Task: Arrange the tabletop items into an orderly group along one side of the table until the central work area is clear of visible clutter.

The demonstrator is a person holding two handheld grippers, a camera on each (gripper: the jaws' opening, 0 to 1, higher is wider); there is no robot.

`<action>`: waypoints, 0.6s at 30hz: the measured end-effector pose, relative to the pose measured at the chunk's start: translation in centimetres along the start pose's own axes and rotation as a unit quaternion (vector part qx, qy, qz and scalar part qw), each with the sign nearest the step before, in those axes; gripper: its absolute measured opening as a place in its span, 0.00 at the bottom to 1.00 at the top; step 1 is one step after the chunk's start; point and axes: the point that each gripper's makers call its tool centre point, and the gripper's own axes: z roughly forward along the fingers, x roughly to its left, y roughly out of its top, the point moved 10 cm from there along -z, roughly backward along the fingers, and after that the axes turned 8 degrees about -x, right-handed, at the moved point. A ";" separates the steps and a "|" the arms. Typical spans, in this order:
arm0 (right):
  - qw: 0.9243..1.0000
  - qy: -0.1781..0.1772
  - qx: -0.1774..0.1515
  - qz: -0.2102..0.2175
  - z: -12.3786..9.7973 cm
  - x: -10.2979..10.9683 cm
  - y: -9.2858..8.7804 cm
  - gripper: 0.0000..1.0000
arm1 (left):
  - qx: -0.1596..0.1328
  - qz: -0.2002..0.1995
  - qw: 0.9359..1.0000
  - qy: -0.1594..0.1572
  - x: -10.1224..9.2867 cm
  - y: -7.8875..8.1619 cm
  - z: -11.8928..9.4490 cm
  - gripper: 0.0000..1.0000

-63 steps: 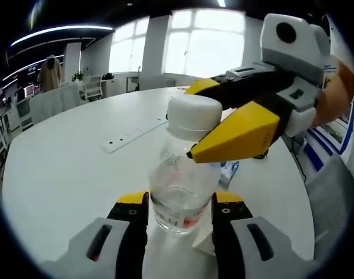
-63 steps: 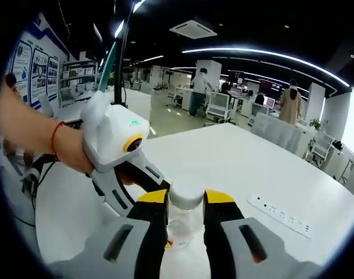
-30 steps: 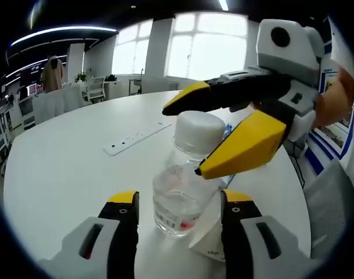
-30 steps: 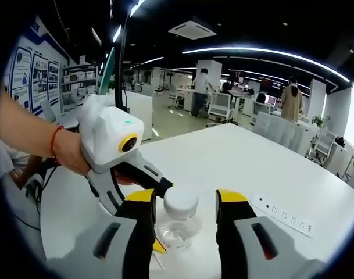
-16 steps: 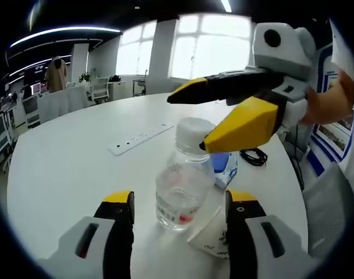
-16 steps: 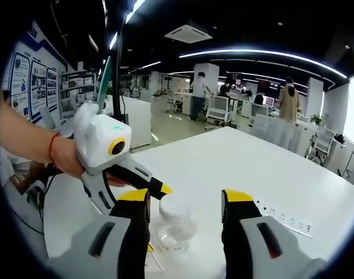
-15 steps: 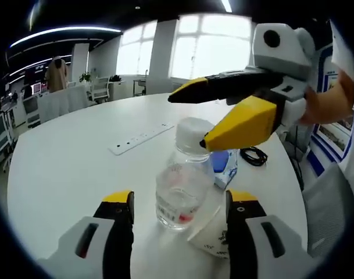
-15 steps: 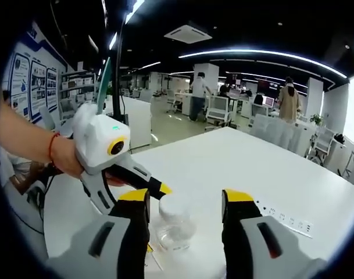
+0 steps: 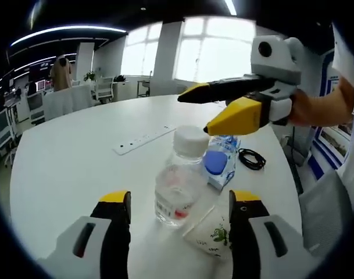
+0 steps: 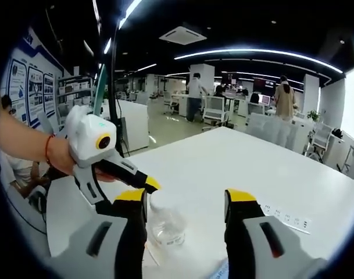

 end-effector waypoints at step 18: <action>1.000 0.009 0.017 0.003 -1.9 -1.1 -0.6 0.53 | -0.005 -0.010 1.000 0.022 -0.9 0.1 -2.8 0.72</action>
